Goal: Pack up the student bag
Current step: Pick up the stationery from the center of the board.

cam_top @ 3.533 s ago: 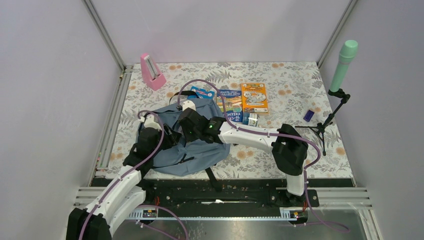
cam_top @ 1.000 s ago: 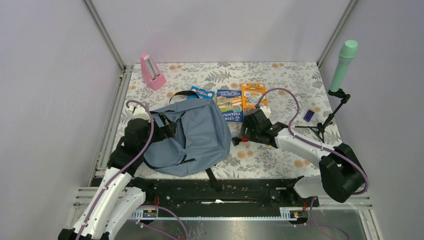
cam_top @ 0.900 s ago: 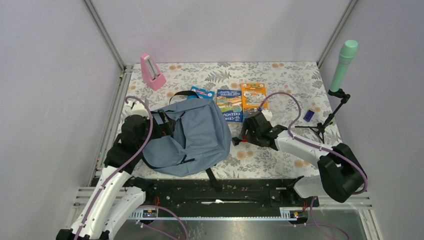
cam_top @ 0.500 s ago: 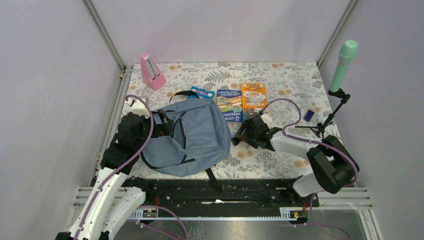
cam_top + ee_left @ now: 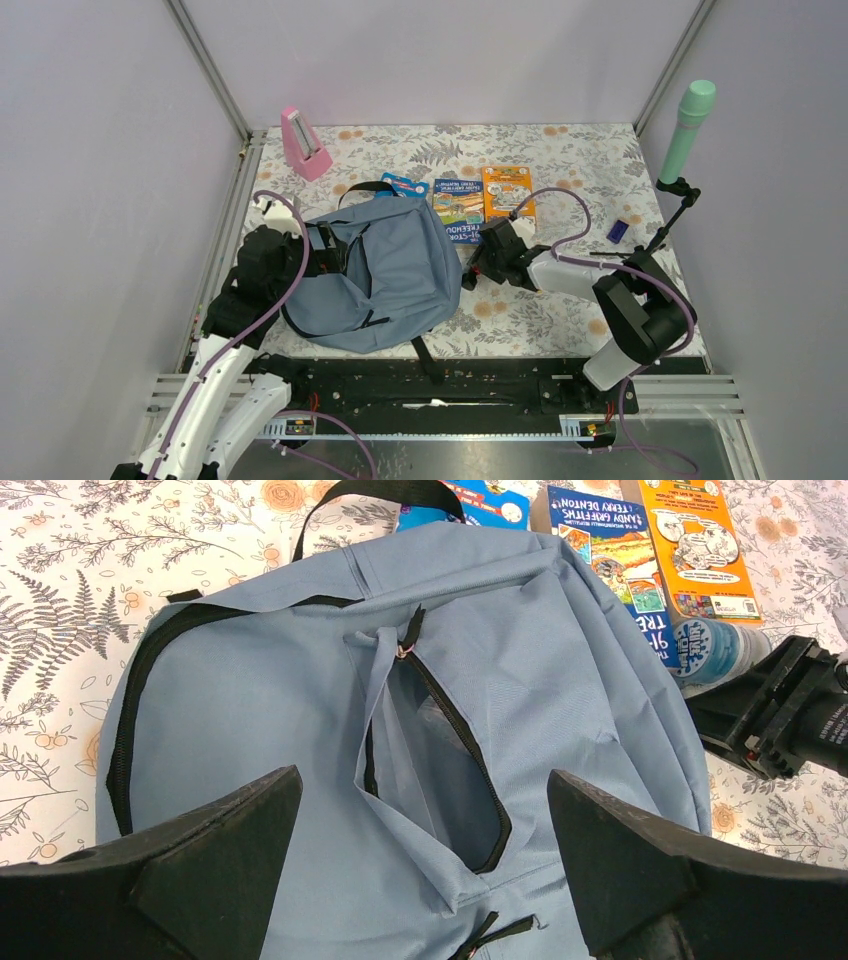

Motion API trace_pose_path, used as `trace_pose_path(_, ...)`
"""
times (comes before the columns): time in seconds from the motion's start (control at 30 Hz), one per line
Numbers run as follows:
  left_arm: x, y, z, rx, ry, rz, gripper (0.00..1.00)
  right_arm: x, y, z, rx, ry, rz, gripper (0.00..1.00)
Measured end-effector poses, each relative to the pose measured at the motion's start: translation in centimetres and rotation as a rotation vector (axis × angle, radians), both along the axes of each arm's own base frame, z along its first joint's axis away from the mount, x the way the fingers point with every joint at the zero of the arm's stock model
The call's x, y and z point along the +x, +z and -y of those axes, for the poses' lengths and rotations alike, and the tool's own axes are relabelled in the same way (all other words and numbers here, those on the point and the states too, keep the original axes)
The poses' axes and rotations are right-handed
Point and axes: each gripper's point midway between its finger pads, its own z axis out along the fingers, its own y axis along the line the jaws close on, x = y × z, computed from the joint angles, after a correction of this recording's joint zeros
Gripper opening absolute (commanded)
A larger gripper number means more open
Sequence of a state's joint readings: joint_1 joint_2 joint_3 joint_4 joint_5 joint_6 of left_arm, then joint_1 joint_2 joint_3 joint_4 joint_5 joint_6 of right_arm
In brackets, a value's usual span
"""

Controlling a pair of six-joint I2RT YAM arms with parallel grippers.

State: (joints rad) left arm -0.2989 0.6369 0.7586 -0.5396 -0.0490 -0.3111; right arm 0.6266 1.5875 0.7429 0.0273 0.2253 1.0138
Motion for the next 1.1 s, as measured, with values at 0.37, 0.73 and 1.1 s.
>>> trace_pose_path(0.37,-0.2,0.1,1.4,-0.032,-0.078,0.004,0.99,0.6,0.1,0.0,-0.041,0.033,0.040,0.07)
trace_pose_path(0.73,-1.2,-0.7,8.1,-0.287,-0.301,0.007,0.99,-0.3,8.7,0.2,-0.035,0.158,0.300,0.00)
trace_pose_path(1.1,-3.4,1.1,15.9,-0.561,-0.521,0.000,0.99,-5.8,16.9,-6.5,0.144,0.360,0.476,0.00)
